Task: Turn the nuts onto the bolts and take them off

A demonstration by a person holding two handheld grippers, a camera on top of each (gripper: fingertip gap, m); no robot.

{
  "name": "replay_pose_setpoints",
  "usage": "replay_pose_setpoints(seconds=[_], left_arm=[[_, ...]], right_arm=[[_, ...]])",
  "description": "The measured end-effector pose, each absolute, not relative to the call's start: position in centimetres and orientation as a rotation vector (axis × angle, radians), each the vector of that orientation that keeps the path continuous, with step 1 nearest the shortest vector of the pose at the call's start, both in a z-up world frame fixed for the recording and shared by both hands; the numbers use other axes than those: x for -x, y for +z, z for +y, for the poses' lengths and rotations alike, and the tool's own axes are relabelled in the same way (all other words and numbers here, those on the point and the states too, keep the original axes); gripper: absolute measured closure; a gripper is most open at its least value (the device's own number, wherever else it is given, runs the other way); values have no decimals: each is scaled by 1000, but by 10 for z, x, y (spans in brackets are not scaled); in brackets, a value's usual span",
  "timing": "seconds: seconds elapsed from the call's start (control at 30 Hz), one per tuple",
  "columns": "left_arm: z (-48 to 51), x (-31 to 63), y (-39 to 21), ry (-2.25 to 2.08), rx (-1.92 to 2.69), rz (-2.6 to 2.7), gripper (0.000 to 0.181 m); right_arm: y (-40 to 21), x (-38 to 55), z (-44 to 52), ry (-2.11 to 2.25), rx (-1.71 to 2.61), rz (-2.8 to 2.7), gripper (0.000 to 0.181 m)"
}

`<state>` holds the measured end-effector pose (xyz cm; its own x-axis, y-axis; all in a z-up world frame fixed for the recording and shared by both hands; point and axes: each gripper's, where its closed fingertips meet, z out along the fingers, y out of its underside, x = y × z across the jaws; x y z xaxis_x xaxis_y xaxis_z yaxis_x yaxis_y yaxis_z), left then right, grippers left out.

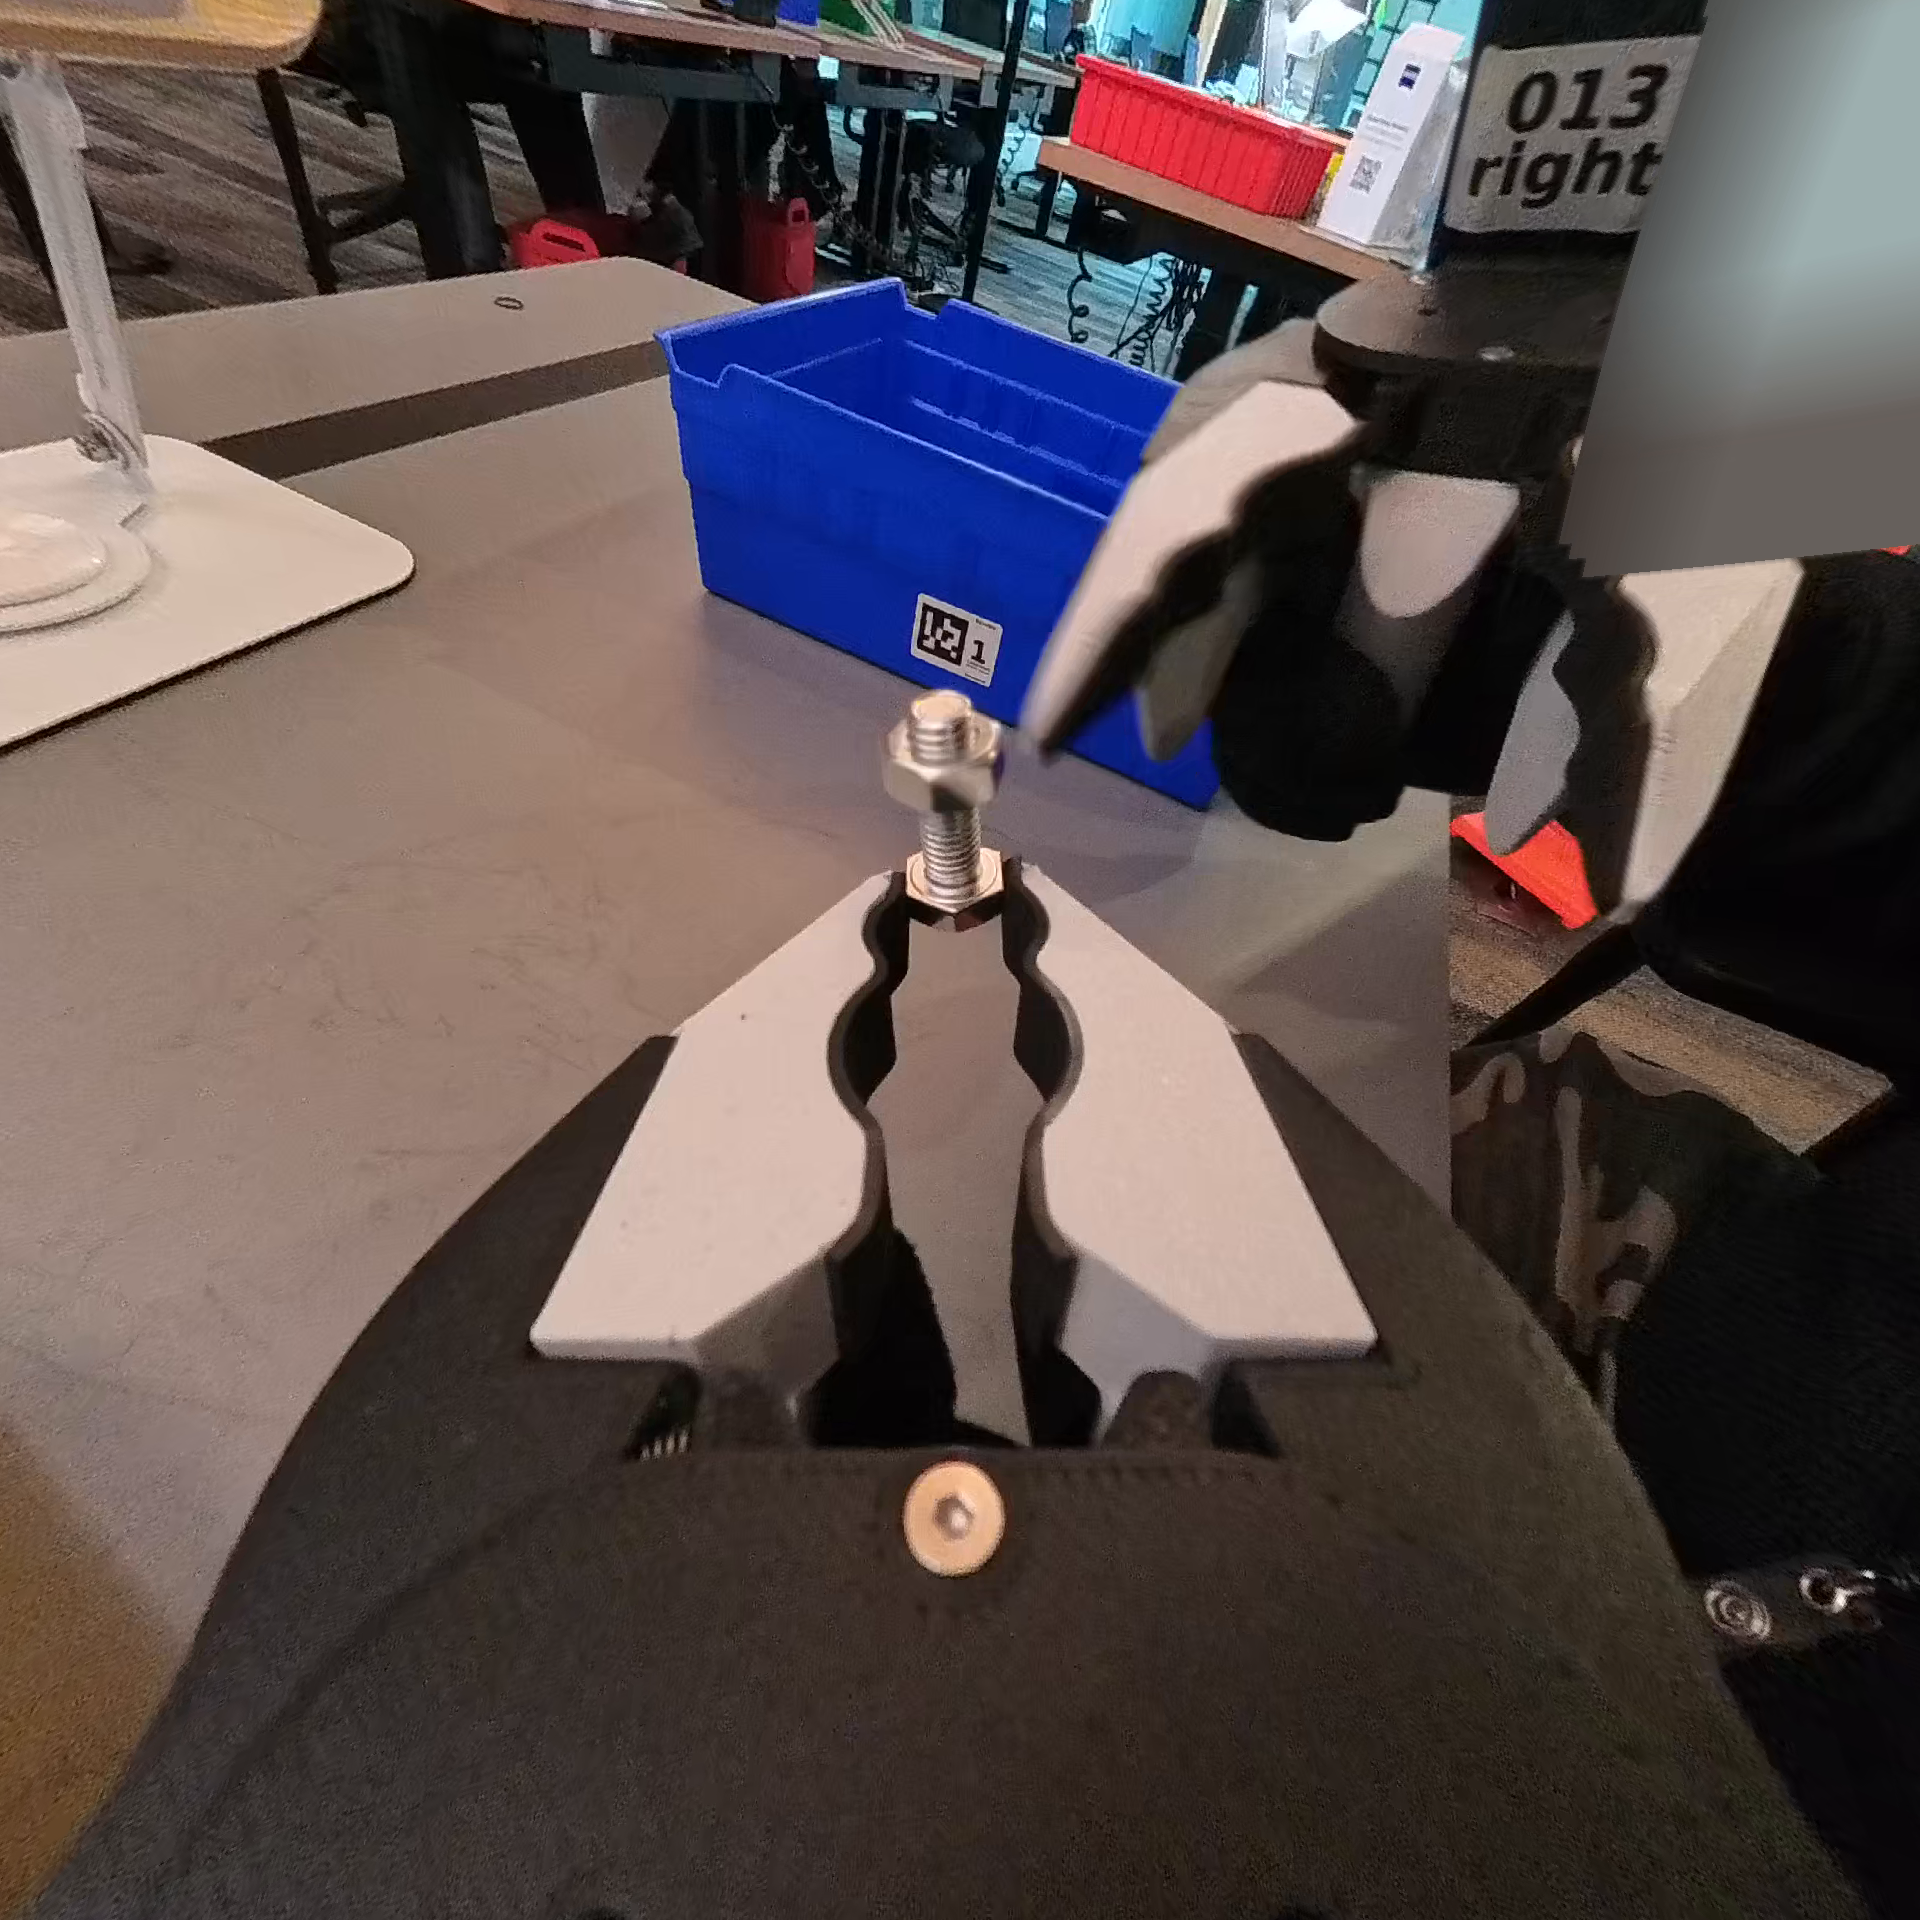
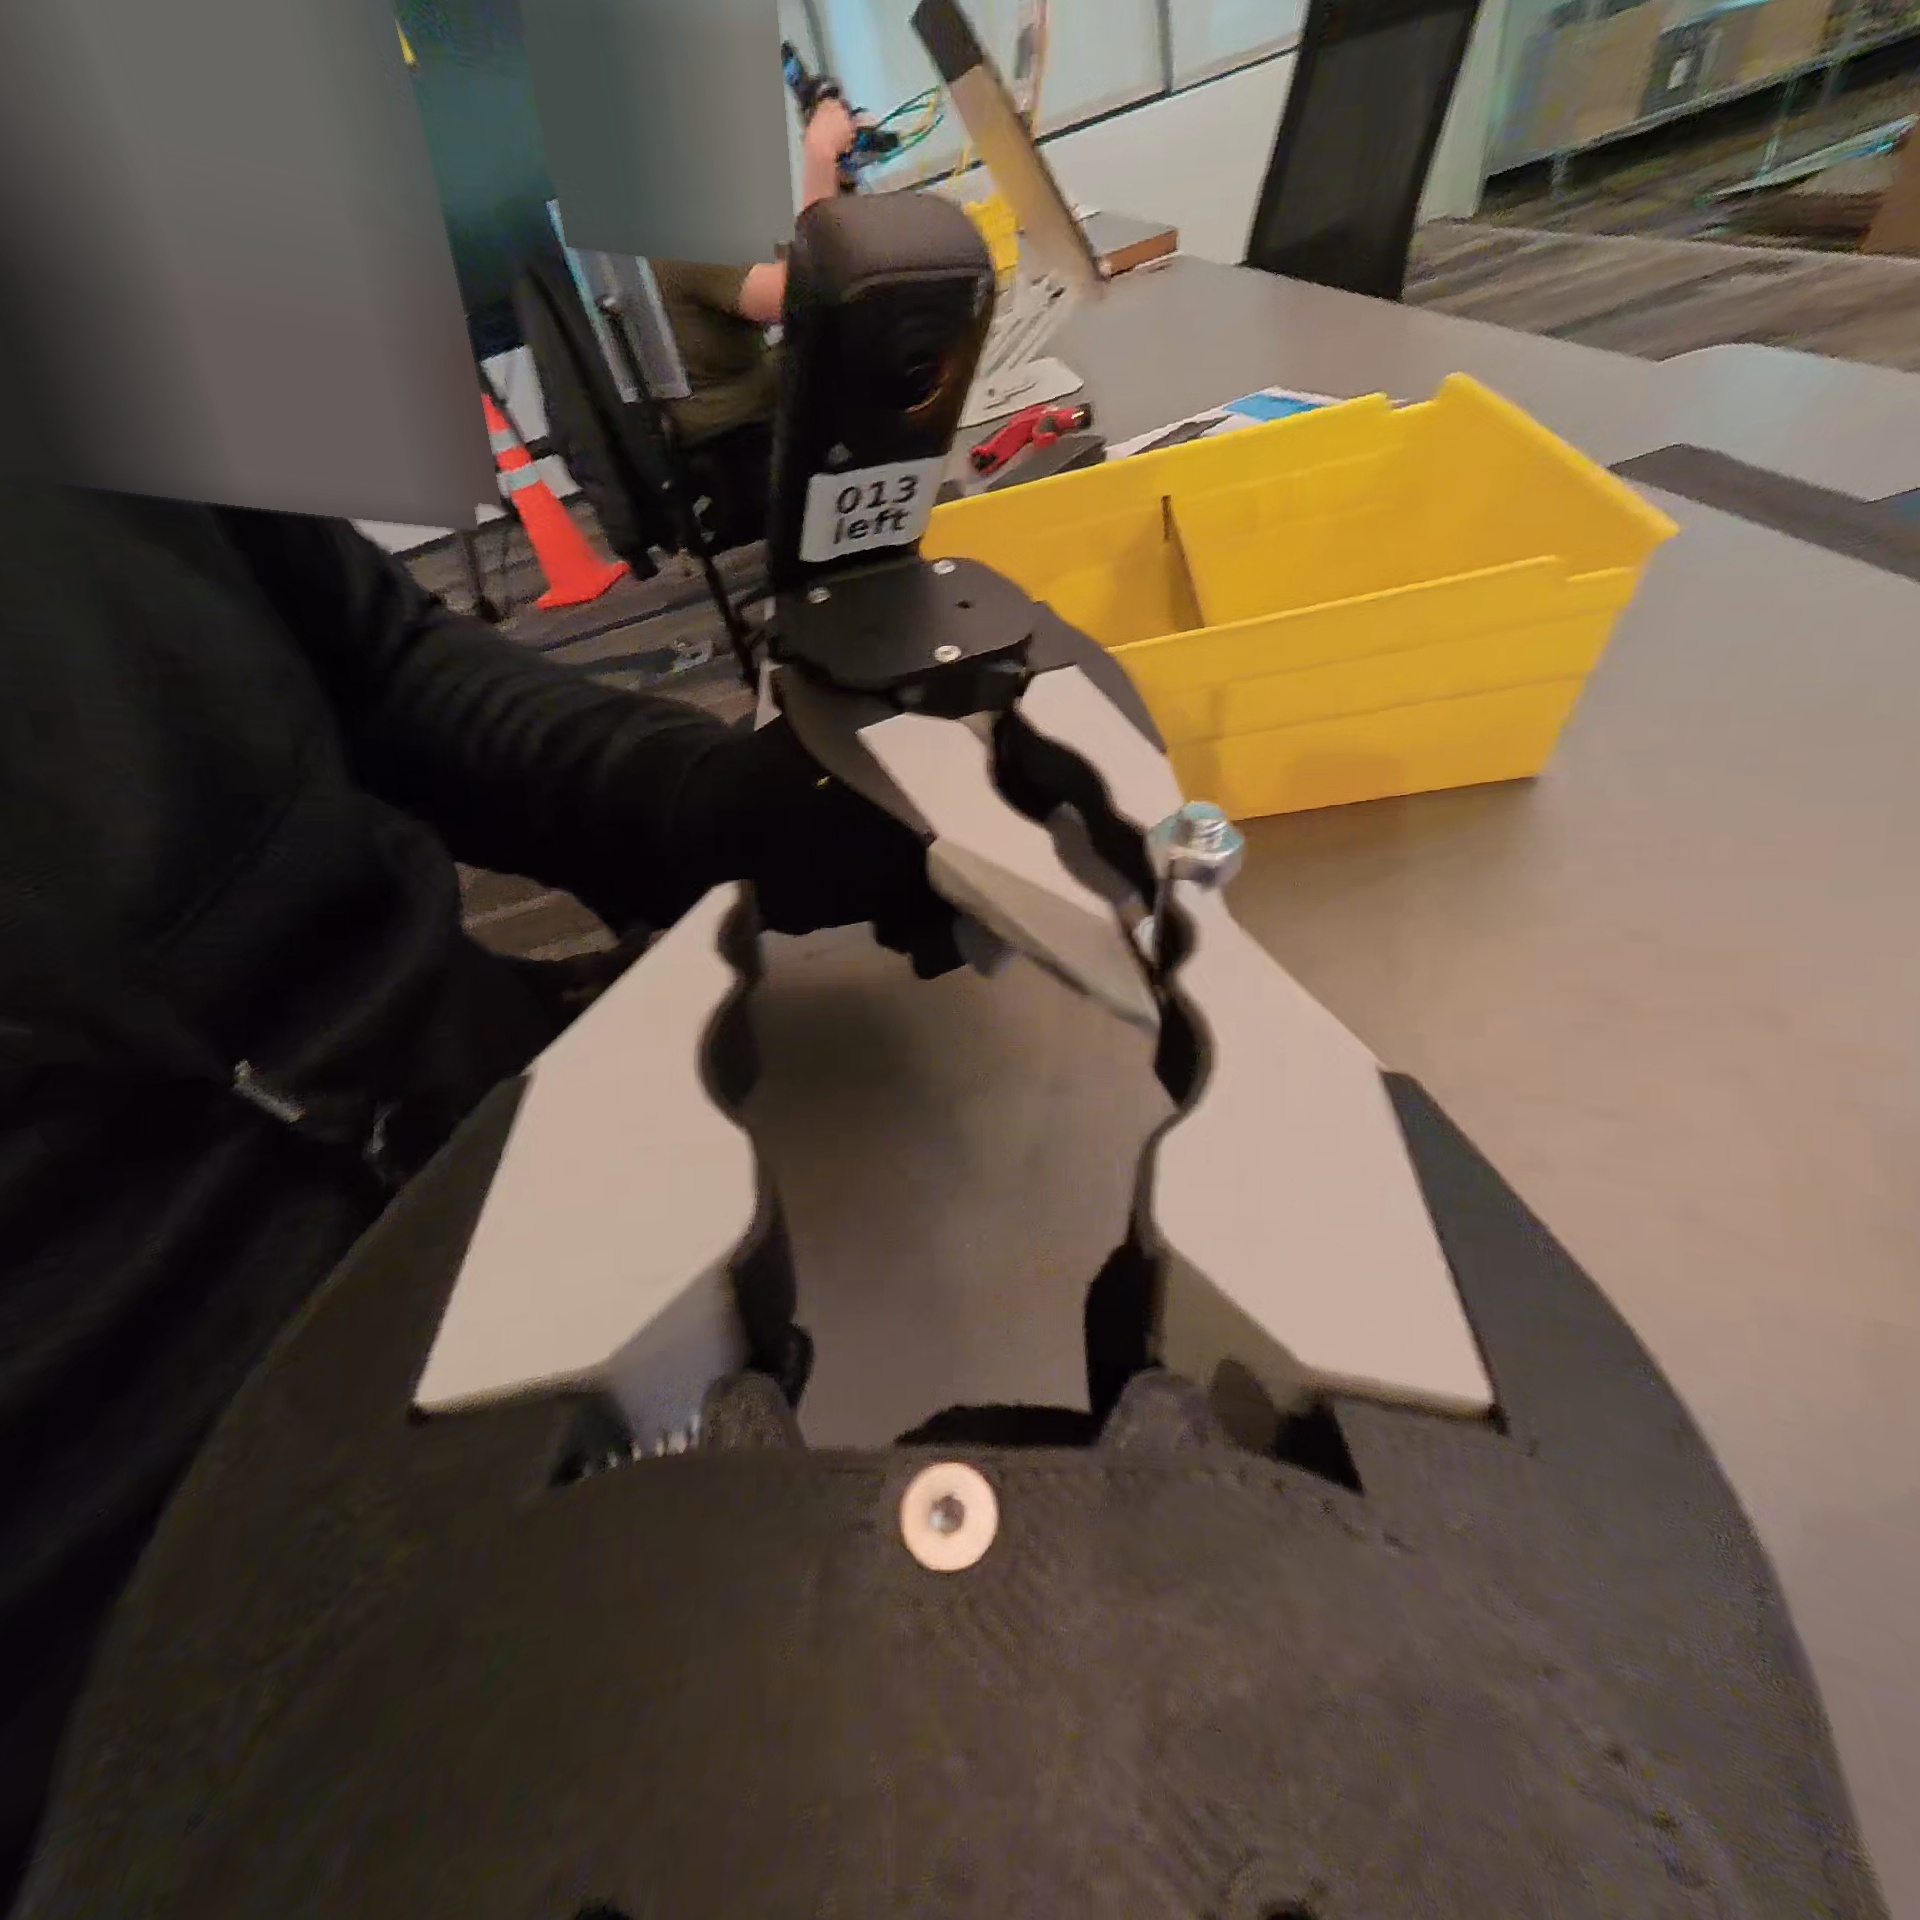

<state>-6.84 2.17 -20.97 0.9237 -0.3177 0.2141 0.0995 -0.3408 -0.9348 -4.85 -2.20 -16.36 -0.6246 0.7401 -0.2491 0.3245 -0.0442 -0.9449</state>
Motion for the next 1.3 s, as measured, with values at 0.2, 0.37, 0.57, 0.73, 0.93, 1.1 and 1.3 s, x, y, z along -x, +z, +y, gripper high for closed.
replay_pose_setpoints(seconds=[0.2,0.37,0.57,0.73,0.93,1.1,1.3], left_arm=[[22,67,-212,-429,1884,164,166],[22,71,-212,-439,1879,142,166],[22,67,-214,-439,1887,161,165],[21,70,-213,-436,1885,148,166],[21,67,-213,-440,1885,160,165],[21,64,-210,-441,1875,174,166],[21,54,-211,-429,1885,228,165]], right_arm=[[-164,60,-24,1680,1110,-1885,83],[-169,41,-34,1753,1104,-2016,128],[-161,61,-15,1679,1127,-1850,86],[-170,31,-48,1785,1010,-2113,162],[-165,52,-24,1712,1115,-1930,133],[-167,68,-2,1644,1216,-1807,133],[-176,76,-4,1634,1269,-1813,154]])
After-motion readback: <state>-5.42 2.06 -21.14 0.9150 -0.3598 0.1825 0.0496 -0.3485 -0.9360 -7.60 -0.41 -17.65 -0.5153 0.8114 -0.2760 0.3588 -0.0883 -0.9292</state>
